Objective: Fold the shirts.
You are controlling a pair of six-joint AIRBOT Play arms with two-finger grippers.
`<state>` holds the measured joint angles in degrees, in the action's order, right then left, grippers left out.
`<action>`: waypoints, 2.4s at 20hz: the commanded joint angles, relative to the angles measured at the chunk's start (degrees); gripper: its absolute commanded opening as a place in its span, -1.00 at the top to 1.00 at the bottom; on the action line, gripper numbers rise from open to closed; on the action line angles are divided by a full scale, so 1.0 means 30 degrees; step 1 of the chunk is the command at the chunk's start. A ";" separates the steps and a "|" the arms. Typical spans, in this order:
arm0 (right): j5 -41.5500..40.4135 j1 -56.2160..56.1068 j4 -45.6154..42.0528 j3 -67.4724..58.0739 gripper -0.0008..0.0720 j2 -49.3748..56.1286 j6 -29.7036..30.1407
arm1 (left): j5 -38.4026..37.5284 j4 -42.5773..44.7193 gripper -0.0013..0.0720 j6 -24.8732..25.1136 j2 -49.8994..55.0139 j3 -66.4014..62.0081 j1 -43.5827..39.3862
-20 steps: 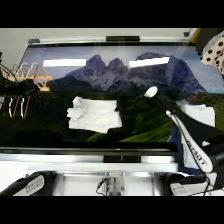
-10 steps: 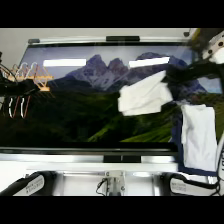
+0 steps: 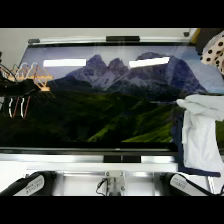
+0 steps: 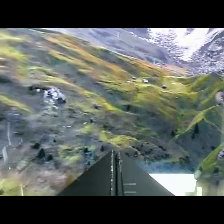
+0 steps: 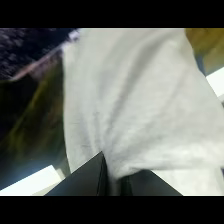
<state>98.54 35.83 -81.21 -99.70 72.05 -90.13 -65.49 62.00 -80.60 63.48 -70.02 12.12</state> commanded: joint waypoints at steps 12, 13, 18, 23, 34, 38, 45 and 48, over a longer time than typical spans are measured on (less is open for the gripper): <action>0.2739 0.1851 -0.3650 0.9712 0.77 -0.6317 -0.0656 | 0.0758 -0.0160 0.86 0.0226 0.0007 0.0007 0.0000; 0.2754 0.1851 -0.3832 1.0950 0.78 -0.6834 -0.0495 | 0.0874 -0.0168 0.86 0.0219 0.0029 0.0007 0.0000; 0.2783 0.3432 -0.4291 1.5533 0.78 -0.7941 0.0517 | 0.1035 -0.0160 0.86 0.0219 0.0066 0.0007 0.0000; 0.0583 0.5399 -0.5020 1.7209 0.77 -0.7934 0.1464 | 0.1158 -0.0168 0.86 0.0204 0.0066 0.0007 0.0000; -0.1122 0.5515 -0.6645 1.7027 -0.57 -0.7919 0.3439 | 0.1173 -0.0160 0.86 0.0153 0.0066 0.0007 0.0000; -0.2805 0.5421 -0.6156 1.2721 -0.57 -0.7912 0.3796 | 0.1209 -0.0160 0.86 0.0517 0.0066 0.0007 -0.0080; -1.0229 -0.6557 -0.4269 0.6594 -0.56 -0.6404 -0.0131 | -0.2579 1.2866 0.87 -0.0692 0.2885 -0.5195 -0.6258; -0.8247 -1.4688 -0.5821 0.6572 -0.63 -0.2295 -0.4430 | -0.5042 1.5518 0.69 -0.3249 0.5530 -0.7730 -0.9602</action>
<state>73.34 11.55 -96.62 -77.93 56.82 -91.11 -72.36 94.15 -83.68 73.95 -86.24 -7.90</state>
